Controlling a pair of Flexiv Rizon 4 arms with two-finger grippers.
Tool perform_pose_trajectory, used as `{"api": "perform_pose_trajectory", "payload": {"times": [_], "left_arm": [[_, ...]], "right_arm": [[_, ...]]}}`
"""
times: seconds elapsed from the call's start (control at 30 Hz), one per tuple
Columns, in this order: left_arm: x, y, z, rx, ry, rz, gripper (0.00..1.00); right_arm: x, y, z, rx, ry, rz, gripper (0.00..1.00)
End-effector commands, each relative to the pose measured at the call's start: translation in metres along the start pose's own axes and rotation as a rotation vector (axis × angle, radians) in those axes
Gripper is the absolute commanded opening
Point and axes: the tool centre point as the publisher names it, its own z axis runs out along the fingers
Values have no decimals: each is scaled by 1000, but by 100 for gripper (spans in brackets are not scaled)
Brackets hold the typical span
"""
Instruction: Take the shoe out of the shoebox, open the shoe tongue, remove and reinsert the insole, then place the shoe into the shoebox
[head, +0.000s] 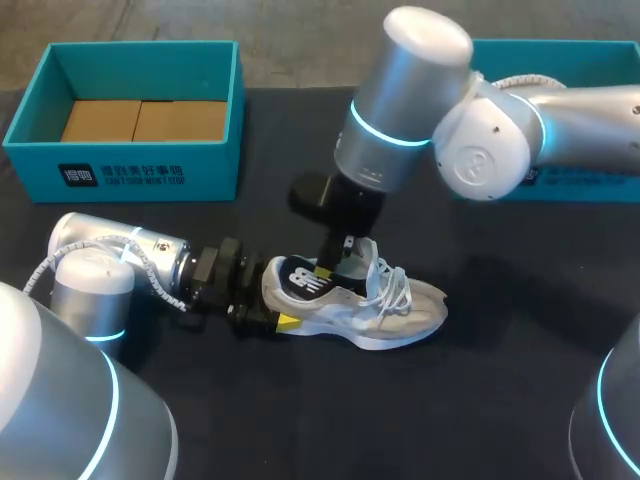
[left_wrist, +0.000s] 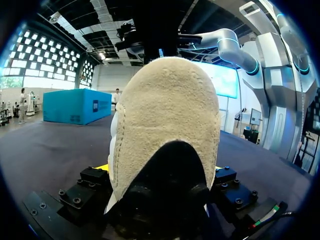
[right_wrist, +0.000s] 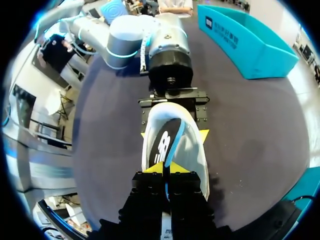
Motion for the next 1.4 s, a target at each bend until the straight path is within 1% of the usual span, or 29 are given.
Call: {"api": "perform_pose_trajectory", "payload": {"times": [0.03, 0.17, 0.3, 0.47, 0.67, 0.7, 0.73, 0.77, 0.8, 0.83, 0.9, 1.2, 1.23, 1.3, 1.33, 1.4], "left_arm": [[0, 1, 0, -1, -1, 0, 0], [0, 1, 0, -1, -1, 0, 0], [0, 1, 0, -1, -1, 0, 0], [0, 1, 0, -1, -1, 0, 0], [0, 1, 0, -1, -1, 0, 0], [0, 1, 0, -1, -1, 0, 0], [0, 1, 0, -1, -1, 0, 0], [0, 1, 0, -1, -1, 0, 0], [0, 1, 0, -1, -1, 0, 0], [0, 1, 0, -1, -1, 0, 0], [0, 1, 0, -1, -1, 0, 0], [0, 1, 0, -1, -1, 0, 0], [0, 1, 0, -1, -1, 0, 0], [0, 1, 0, -1, -1, 0, 0], [0, 1, 0, -1, -1, 0, 0], [0, 1, 0, -1, -1, 0, 0]], "right_arm": [[6, -15, -12, -41, -19, -12, 0], [7, -14, -19, -98, -51, -76, 0], [5, -12, -23, -116, -69, -110, 0], [2, -10, -23, -116, -64, -126, 0], [-3, -5, -20, -88, -66, -145, 0], [-5, -4, -19, -82, -64, -152, 11], [-6, -2, -18, -83, -60, -154, 18], [-6, -2, -18, -83, -60, -154, 18], [-8, 2, -16, -76, -54, -167, 35], [-10, 4, -16, -71, -54, -167, 40], [-12, 5, -15, -56, -55, -164, 43], [-21, 10, -14, -40, -18, -169, 43], [-25, 8, -10, -38, 6, -157, 42], [-26, 7, -9, -40, 12, -155, 42], [-31, 5, -5, -46, 48, -147, 39], [-31, 5, -5, -40, 54, -140, 39]]}}
